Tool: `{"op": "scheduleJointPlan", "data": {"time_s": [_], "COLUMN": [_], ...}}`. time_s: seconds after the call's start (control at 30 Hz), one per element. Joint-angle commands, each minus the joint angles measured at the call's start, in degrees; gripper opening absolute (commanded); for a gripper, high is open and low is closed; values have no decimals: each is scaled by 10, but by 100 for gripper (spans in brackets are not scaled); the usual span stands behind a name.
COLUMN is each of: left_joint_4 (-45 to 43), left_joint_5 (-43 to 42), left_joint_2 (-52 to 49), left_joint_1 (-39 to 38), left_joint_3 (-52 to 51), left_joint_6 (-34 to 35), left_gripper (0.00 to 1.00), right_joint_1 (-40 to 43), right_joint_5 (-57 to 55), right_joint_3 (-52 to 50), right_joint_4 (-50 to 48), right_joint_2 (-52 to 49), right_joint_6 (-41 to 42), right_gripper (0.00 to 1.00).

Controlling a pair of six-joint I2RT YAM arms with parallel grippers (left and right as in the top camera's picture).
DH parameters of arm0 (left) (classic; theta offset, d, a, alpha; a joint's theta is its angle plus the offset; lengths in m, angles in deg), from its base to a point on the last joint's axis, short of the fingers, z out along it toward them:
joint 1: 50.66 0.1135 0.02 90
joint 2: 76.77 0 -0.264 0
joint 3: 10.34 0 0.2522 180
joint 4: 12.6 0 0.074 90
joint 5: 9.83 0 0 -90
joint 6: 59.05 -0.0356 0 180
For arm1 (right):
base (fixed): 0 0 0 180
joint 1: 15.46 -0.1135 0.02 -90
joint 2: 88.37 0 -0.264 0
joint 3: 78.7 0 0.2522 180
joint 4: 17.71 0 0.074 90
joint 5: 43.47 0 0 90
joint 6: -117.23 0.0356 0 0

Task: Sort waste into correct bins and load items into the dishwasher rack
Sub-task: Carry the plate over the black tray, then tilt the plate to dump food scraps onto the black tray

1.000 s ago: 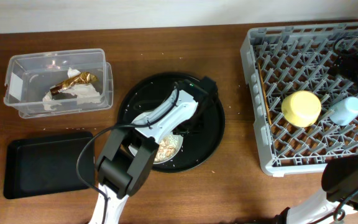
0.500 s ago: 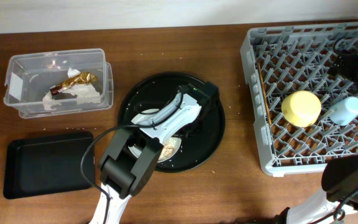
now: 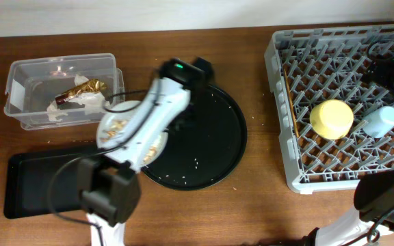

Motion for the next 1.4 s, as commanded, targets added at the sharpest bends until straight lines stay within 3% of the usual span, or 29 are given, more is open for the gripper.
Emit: {"op": "scheduleJointPlan", "data": {"time_s": [0.0,0.1,0.33,0.47,0.57,0.7,0.8,0.93,1.27,1.37], "left_joint_4": [5,-8,-129,-140,-130,-122,-122,-117,-120,-106], "left_joint_5": [-2,-40,-108,-202,-224,-270,-338,-356,-605,-635], "left_joint_2": [76,82,82,83,94,166,179,179,179,179], "left_joint_1": [110,250,395,449,493,508,508,531,688,715], "left_joint_3": [10,-3,-121,-136,-136,-136,-136,-136,-209,-217], "left_joint_6": [9,7,1,-75,-102,-144,-180,-198,-336,-354], "left_gripper": [1,1,1,1,1,1,1,1,1,1], "right_joint_1": [1,1,1,1,1,1,1,1,1,1], "right_joint_5": [-7,-7,-7,-7,-7,-7,-7,-7,-7,-7], "right_joint_3": [8,8,8,8,8,8,8,8,8,8], "right_joint_4": [1,1,1,1,1,1,1,1,1,1], "right_joint_2": [2,2,2,2,2,2,2,2,2,2], "right_joint_6": [5,5,5,5,5,5,5,5,5,5], "right_gripper": [98,98,98,98,98,98,98,98,98,98]}}
